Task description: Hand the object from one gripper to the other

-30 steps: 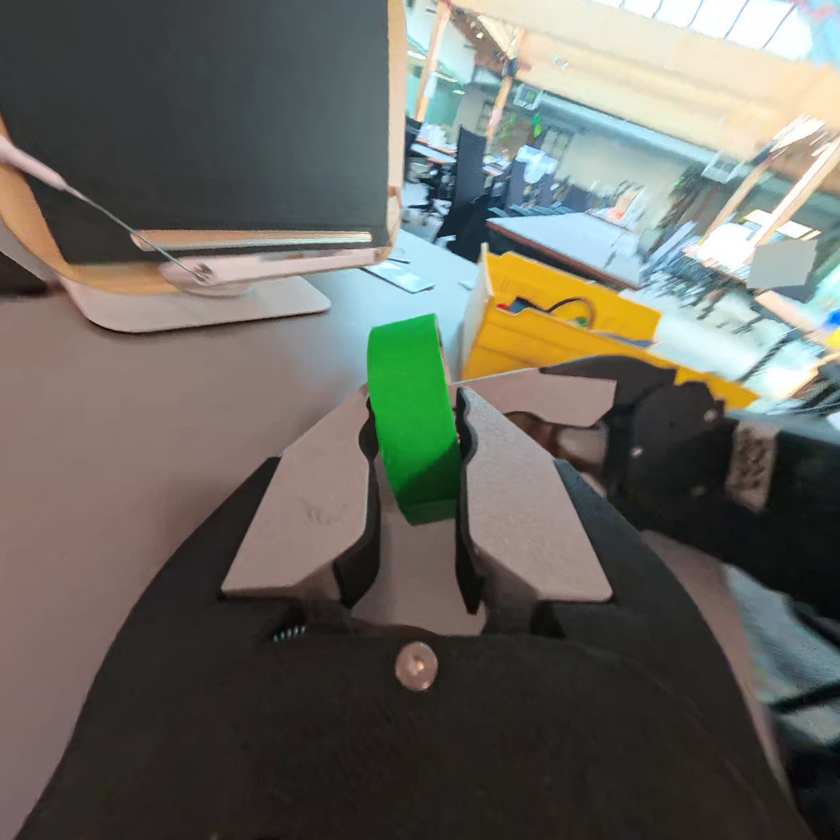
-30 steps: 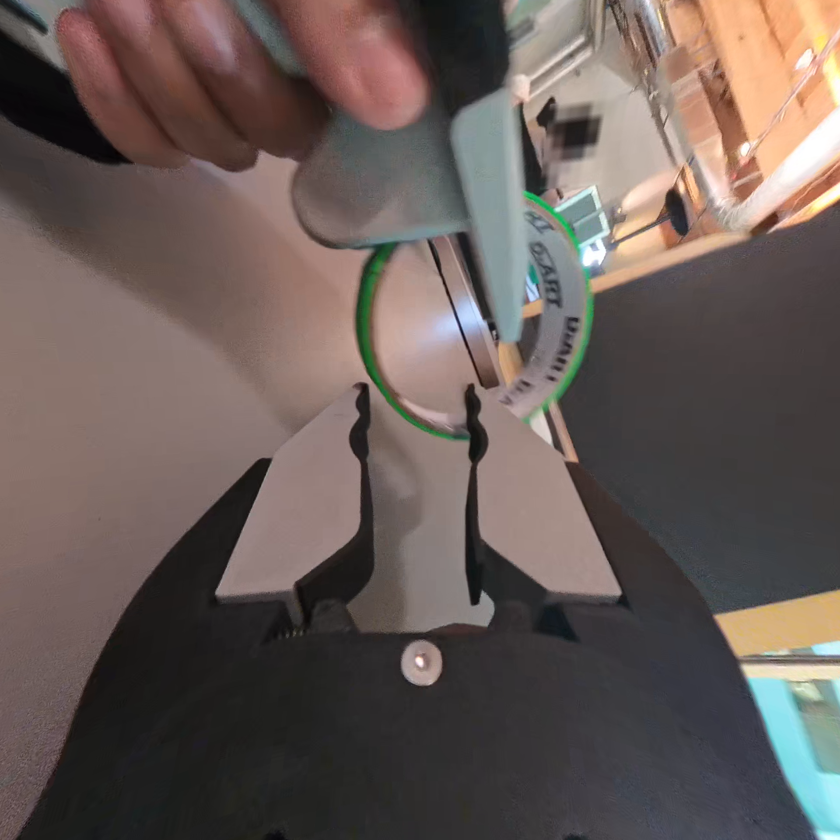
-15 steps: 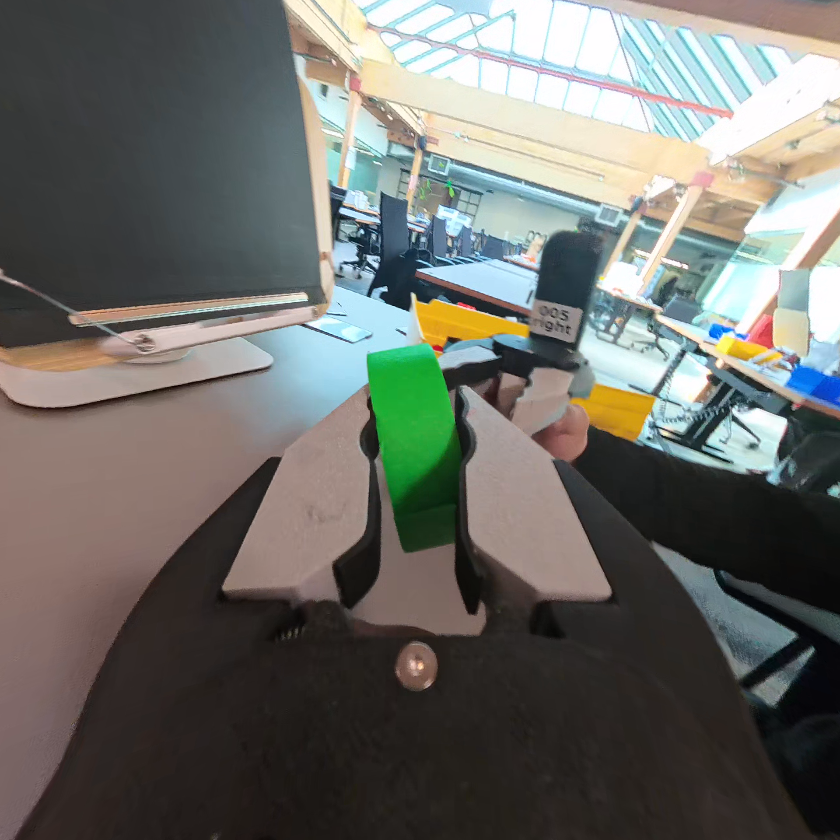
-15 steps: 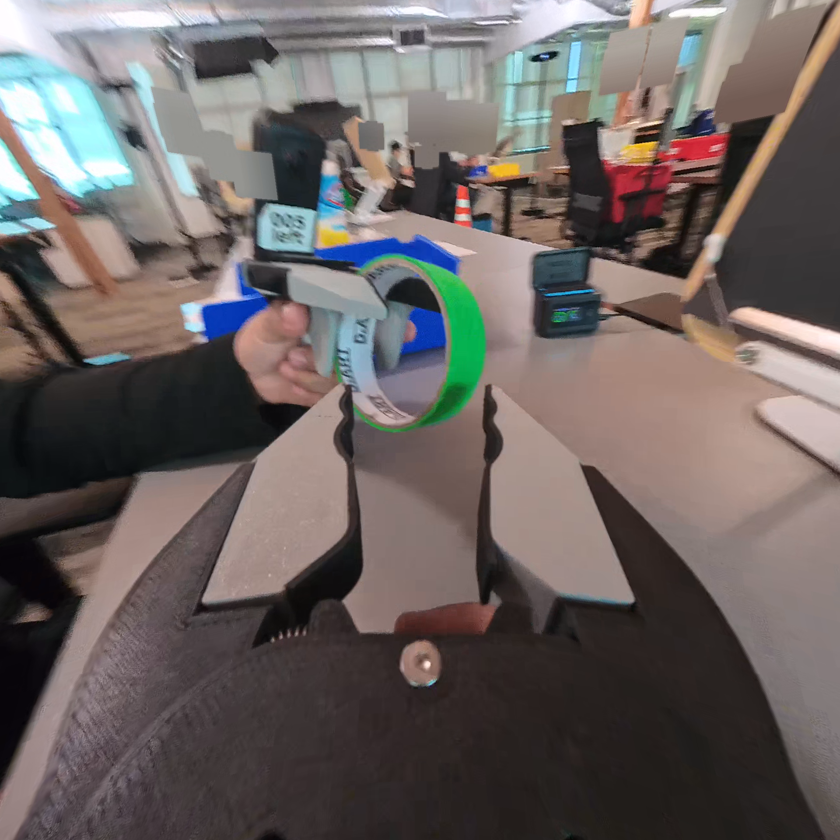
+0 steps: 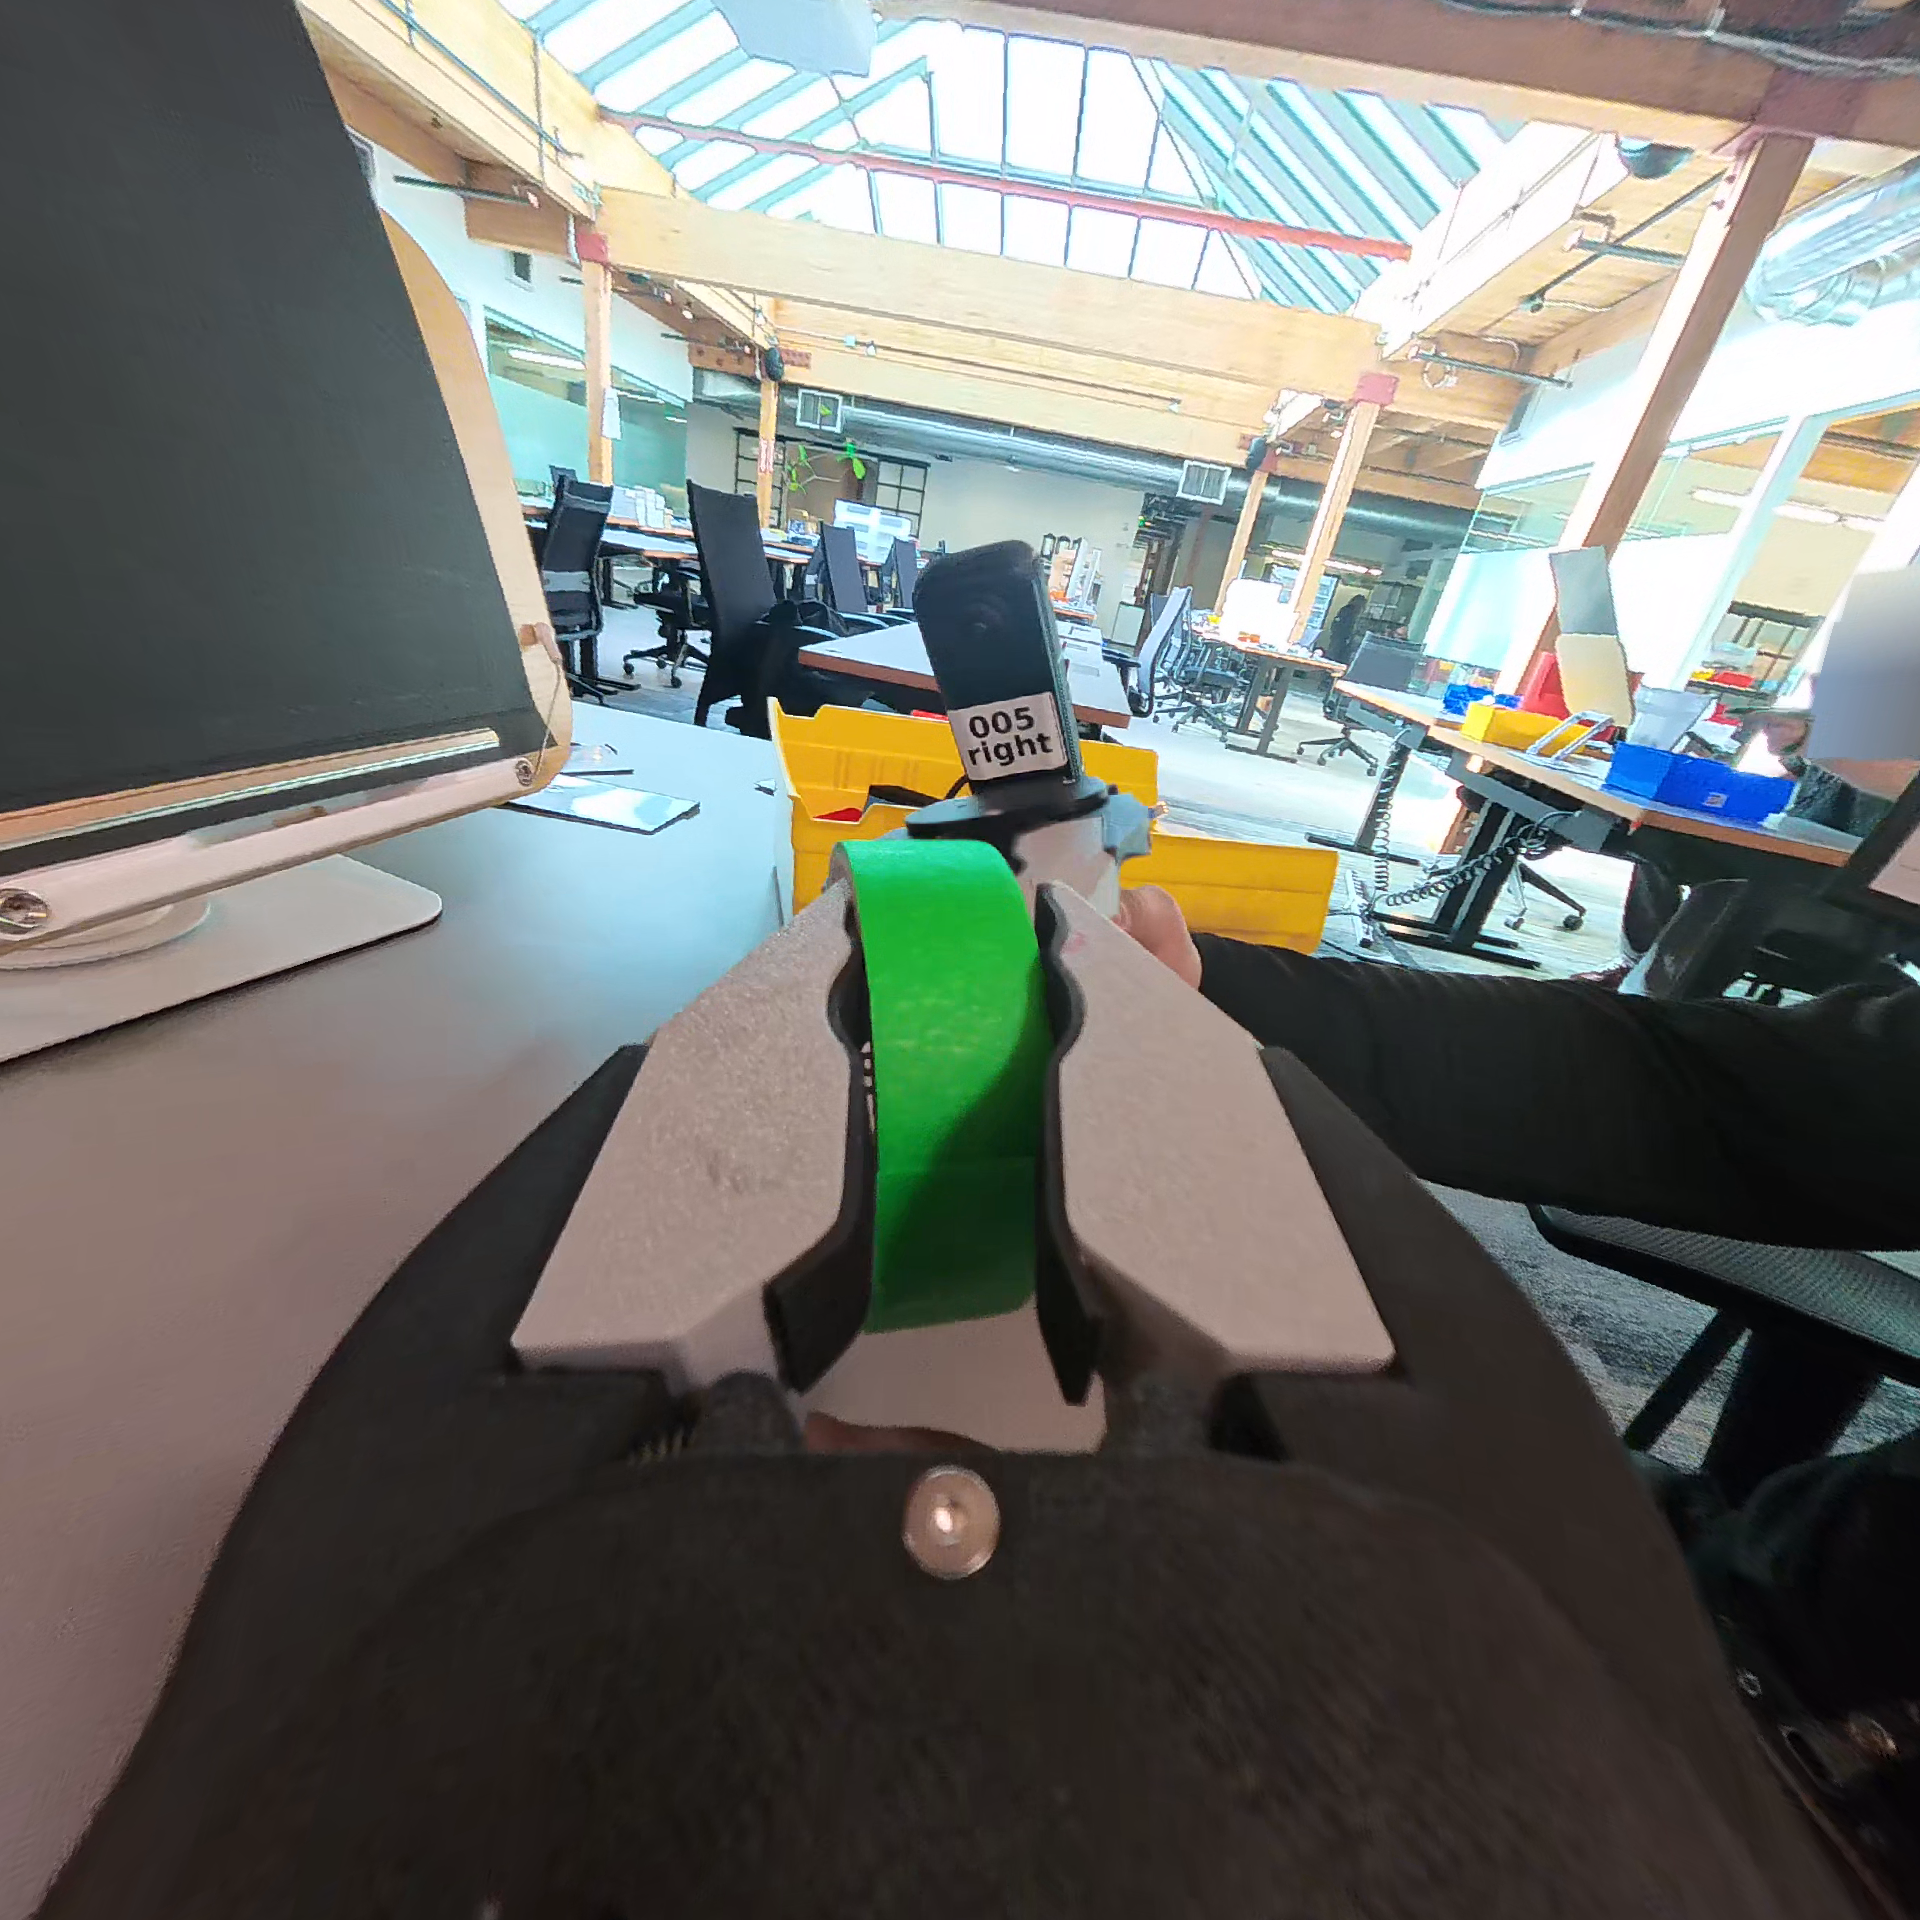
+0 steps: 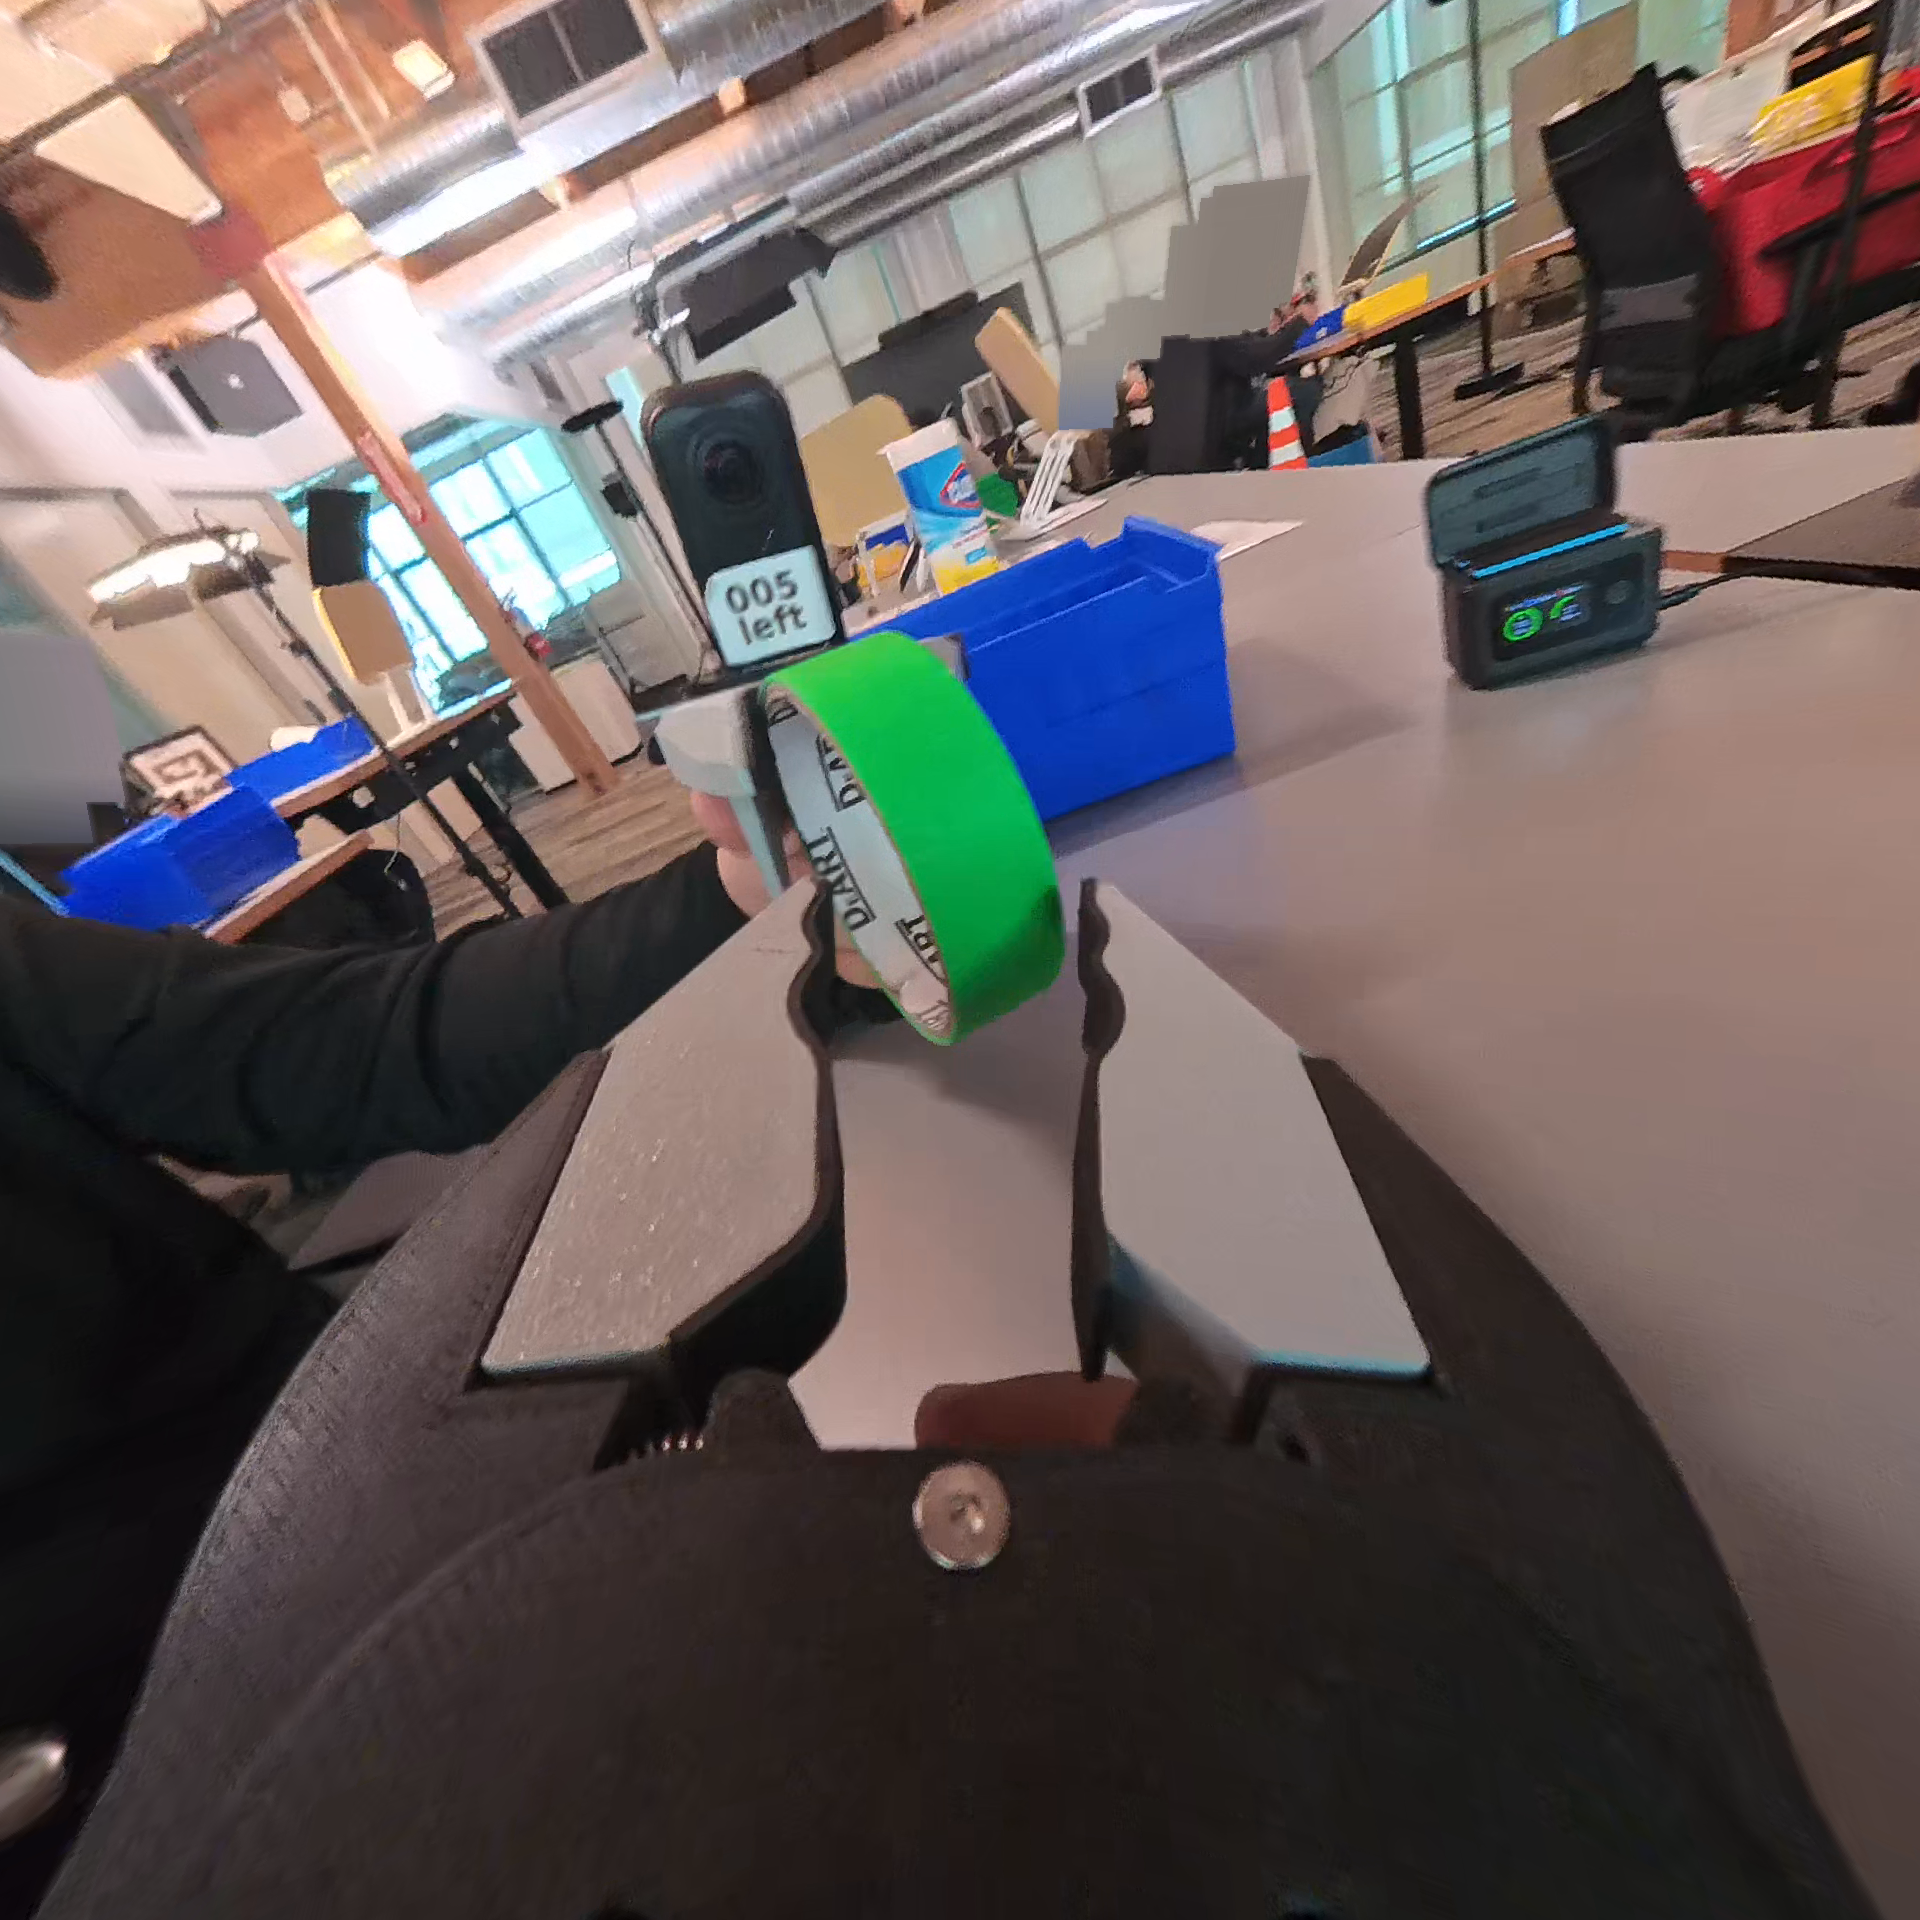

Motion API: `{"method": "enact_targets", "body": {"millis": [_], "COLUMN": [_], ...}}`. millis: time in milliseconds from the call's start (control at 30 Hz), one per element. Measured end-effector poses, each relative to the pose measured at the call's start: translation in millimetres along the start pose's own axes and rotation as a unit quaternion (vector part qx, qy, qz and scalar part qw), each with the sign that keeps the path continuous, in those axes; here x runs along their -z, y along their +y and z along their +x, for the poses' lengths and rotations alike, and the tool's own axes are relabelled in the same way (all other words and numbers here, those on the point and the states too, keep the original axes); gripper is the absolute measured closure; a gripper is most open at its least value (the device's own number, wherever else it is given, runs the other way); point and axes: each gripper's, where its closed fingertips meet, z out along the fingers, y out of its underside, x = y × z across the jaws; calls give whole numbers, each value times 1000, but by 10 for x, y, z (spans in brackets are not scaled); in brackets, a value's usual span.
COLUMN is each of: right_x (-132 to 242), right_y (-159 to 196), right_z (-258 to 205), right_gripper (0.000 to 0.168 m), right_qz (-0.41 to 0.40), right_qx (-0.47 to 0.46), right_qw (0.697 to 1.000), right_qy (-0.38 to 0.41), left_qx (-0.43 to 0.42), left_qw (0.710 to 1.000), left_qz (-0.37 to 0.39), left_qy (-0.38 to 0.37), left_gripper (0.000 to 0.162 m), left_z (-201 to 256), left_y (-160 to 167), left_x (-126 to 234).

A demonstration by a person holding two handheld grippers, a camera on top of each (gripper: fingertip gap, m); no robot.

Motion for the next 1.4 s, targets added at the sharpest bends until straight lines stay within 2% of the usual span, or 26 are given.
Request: {"method": "enact_targets", "body": {"millis": [67, 100, 133, 400, 467, 600, 700, 933, 1133, 1400], "right_x": [-50, -71, -75, -1, 50, 194, 248, 336, 334, 145], "right_y": [75, 106, 134, 55, 2, -98, -112, -154, -261, -155], "right_z": [-68, -54, 16, 196, 282, 458, 528, 639, 526, 317], "right_gripper": [115, 120, 142, 149, 149, 157, 162, 168, 168, 168], "right_qz": [-20, -30, -38, -48, -52, -69, -95, -108, -69, -43], "right_qx": [3, 6, 20, 133, 184, 285, 345, 377, 385, 327], "right_qw": [1000, 1000, 999, 982, 965, 909, 865, 824, 840, 911], "right_qy": [-15, -9, 17, 124, 179, 295, 351, 408, 377, 247], "left_qx": [4, 6, 7, 48, 59, 74, 64, 32, 67, 123], "left_qw": [1000, 1000, 1000, 997, 995, 989, 988, 993, 997, 990], "left_qz": [-8, -12, -17, -42, -51, -59, -68, -74, -22, -25], "left_qy": [1, 3, 6, -31, -58, -115, -123, -87, -39, 57], "left_gripper": [134, 134, 134, 132, 118, 104, 105, 108, 115, 118], "left_z": [11, 19, 30, -125, -237, -464, -482, -295, -189, 79], "left_y": [36, 57, 70, 161, 194, 222, 253, 227, 35, 33], "left_x": [-24, -34, -40, -39, -15, 73, 76, 21, 98, 89]}}
